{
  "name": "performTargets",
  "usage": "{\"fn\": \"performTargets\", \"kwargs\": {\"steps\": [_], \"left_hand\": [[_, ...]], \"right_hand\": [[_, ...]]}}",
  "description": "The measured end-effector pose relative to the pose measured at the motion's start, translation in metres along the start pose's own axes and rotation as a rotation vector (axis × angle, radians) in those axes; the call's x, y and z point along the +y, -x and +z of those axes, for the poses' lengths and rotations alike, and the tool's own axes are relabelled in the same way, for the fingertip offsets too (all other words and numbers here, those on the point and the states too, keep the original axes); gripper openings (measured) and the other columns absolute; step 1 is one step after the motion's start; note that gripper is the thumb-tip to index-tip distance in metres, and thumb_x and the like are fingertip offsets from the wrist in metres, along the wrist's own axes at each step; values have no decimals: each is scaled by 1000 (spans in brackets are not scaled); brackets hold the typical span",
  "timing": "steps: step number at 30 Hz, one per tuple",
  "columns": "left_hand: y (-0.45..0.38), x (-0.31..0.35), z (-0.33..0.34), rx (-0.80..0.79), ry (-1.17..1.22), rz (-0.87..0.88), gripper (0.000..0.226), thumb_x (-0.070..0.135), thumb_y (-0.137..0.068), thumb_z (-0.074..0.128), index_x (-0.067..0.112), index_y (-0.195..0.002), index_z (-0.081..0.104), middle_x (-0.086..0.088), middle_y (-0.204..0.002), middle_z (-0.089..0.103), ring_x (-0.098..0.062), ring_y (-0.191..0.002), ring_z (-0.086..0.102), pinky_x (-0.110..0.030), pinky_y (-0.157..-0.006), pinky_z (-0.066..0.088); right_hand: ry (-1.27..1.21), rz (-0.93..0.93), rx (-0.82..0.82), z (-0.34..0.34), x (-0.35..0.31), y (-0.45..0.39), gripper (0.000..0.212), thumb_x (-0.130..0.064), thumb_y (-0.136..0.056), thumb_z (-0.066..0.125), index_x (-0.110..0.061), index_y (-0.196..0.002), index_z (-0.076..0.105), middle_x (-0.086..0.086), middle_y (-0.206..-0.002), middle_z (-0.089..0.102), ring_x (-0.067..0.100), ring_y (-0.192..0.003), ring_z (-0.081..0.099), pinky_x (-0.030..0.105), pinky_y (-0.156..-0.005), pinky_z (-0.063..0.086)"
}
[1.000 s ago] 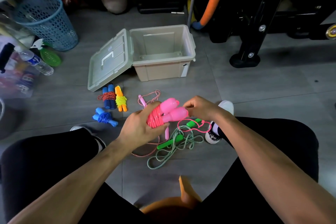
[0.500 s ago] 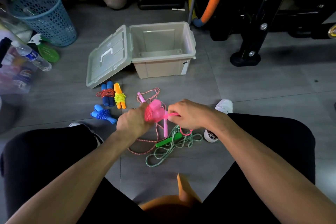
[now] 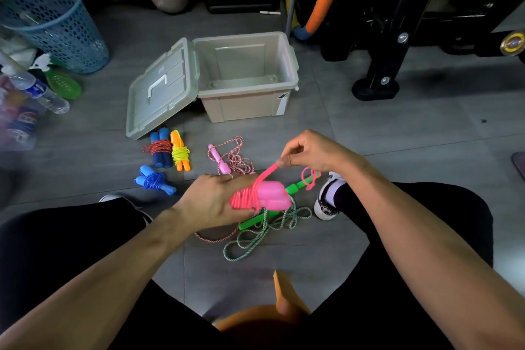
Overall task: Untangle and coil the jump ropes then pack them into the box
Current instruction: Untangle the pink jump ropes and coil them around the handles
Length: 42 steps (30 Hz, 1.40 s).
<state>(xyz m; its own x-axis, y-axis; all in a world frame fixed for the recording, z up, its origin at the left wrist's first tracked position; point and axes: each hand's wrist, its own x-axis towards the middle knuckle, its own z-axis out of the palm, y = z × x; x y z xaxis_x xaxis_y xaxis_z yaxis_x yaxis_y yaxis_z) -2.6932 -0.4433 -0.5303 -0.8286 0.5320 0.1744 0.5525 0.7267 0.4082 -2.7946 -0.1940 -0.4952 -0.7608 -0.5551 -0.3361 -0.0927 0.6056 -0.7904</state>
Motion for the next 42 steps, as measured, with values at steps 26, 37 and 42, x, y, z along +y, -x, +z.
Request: {"fn": "performTargets", "kwargs": {"steps": [26,37,42], "left_hand": [[-14,1,6,77,247,-832,63,51,-79,70,26,-131,44,-4,-98,66,-30,-91,65,-35,-75,52],[-1,6,24,-329,-289,-391,72,64,-79,59,41,-141,33,-5,-105,68,-32,-98,66,-38,-78,50],[4,4,24,-125,-364,-30,70,79,-67,49,38,-124,47,0,-68,66,-29,-55,65,-32,-46,50]], "right_hand": [[391,-12,-130,41,-32,25,31,-24,-94,53,-15,-65,51,-1,-57,49,15,-48,39,32,-51,32],[172,-178,86,2,-56,32,21,-25,-94,57,-12,-85,70,0,-61,56,8,-55,42,25,-54,34],[17,-131,195,-7,-49,23,29,-28,-96,60,-14,-72,68,-5,-53,48,4,-47,35,23,-50,30]]}}
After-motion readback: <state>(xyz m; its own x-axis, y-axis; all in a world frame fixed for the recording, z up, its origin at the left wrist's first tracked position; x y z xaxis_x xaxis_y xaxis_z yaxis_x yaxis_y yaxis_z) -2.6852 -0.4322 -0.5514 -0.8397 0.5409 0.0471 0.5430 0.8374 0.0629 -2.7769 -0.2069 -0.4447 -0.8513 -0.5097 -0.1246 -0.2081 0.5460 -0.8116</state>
